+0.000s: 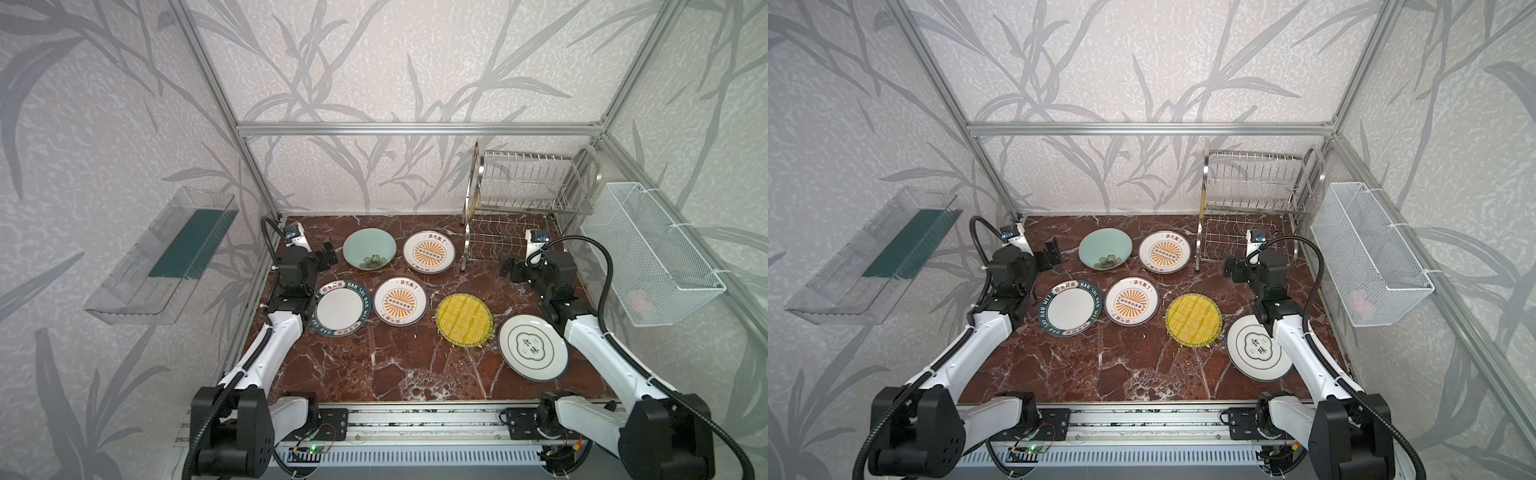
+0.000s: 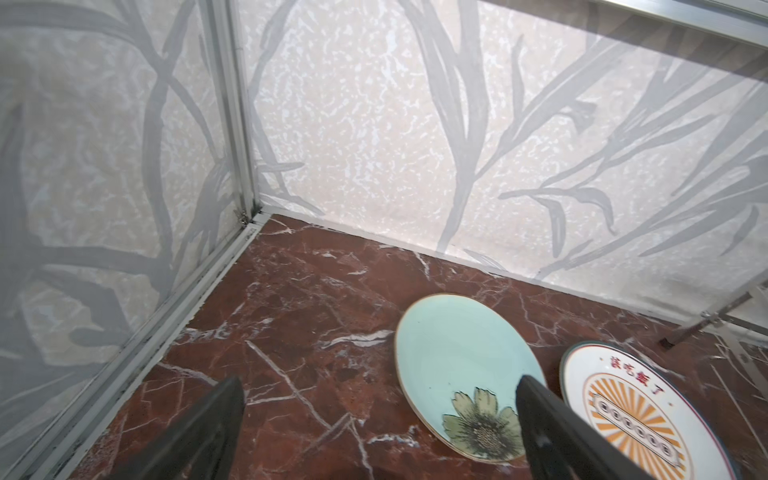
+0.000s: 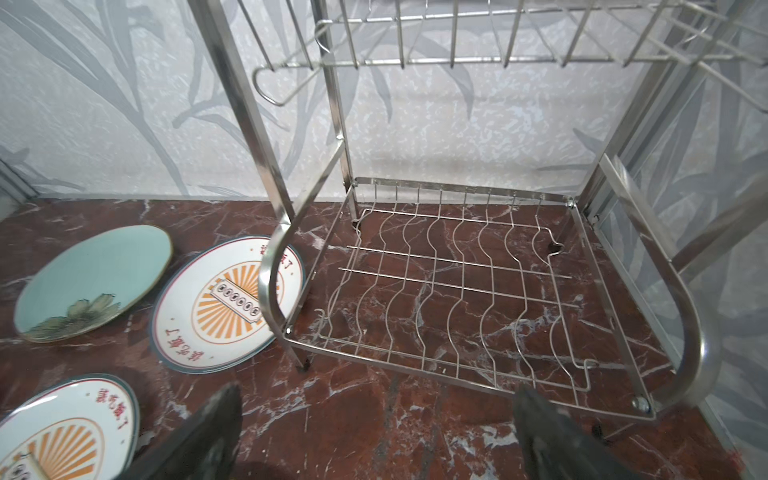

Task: Load the plates into the dish rack
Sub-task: 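Lower the right gripper to the bamboo tray's edge while the left arm reaches forward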

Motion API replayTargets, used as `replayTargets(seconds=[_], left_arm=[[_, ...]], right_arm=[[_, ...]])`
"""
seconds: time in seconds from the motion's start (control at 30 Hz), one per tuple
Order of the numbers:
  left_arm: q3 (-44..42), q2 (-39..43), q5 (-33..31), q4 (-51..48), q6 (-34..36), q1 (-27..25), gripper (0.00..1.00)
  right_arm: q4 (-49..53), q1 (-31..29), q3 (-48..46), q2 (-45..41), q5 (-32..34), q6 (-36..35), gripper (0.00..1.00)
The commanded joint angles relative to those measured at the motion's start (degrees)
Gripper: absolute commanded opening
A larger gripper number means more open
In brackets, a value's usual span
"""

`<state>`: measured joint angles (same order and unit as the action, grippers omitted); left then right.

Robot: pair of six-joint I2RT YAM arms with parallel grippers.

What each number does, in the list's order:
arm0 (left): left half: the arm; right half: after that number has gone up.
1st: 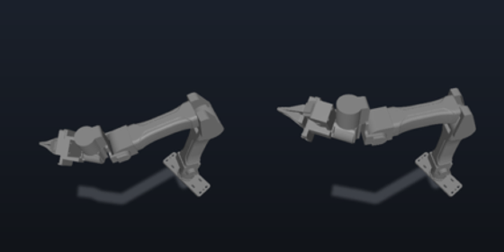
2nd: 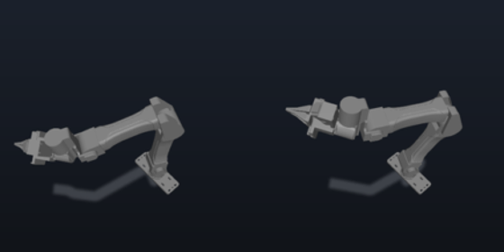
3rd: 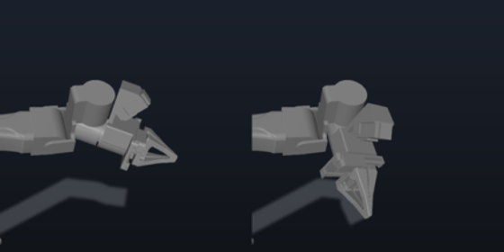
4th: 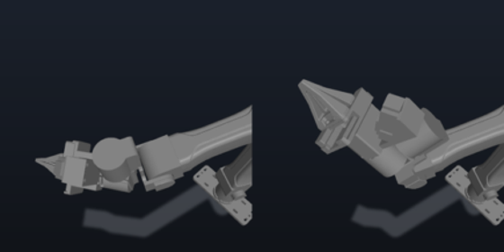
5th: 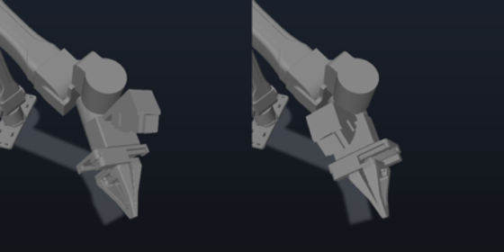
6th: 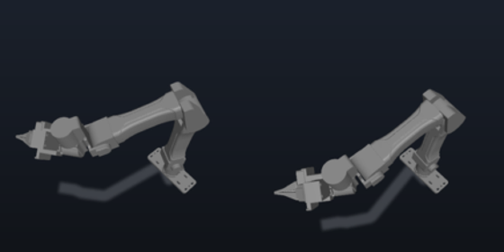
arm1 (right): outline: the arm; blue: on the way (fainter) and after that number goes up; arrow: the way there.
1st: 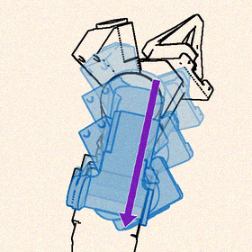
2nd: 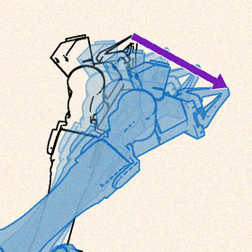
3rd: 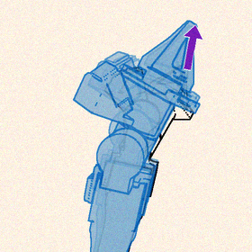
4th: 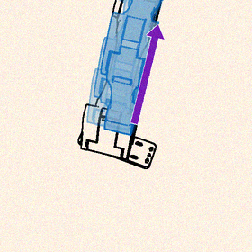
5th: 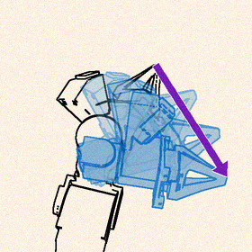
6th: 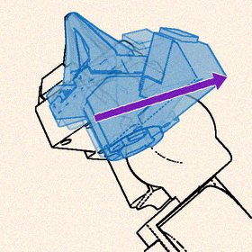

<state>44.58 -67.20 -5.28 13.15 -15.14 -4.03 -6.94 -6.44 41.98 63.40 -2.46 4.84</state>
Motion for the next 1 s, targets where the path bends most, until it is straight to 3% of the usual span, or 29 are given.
replayTargets(seconds=[0.0, 0.1, 0.2, 0.33, 0.57, 0.97], left_arm=[[4.18, -0.77, -3.66, -12.50, -1.61, -5.77, 0.99], [7.34, -2.41, -1.88, -17.29, -4.37, -8.47, 0.99], [9.26, -3.78, 0.81, -20.95, -7.08, -9.67, 0.99], [10.07, -4.58, 0.23, -24.09, -8.11, -12.23, 0.99], [9.15, -6.20, 3.27, -24.96, -12.20, -14.36, 0.99], [9.89, -10.31, 6.23, -22.77, -13.91, -16.62, 0.99]], right_arm=[[10.10, -0.33, 1.43, -2.26, -4.08, 3.79, 1.00], [12.50, -0.38, 2.31, -2.46, -6.51, 5.37, 0.98], [13.10, -0.34, 1.91, -1.17, -13.41, 7.18, 0.97], [11.91, -0.95, 0.84, 1.73, -19.63, 10.59, 0.97], [15.99, -2.53, 0.44, 5.48, -18.38, 11.95, 0.97], [25.49, -2.53, -2.00, 9.13, -18.65, 13.24, 0.76]])
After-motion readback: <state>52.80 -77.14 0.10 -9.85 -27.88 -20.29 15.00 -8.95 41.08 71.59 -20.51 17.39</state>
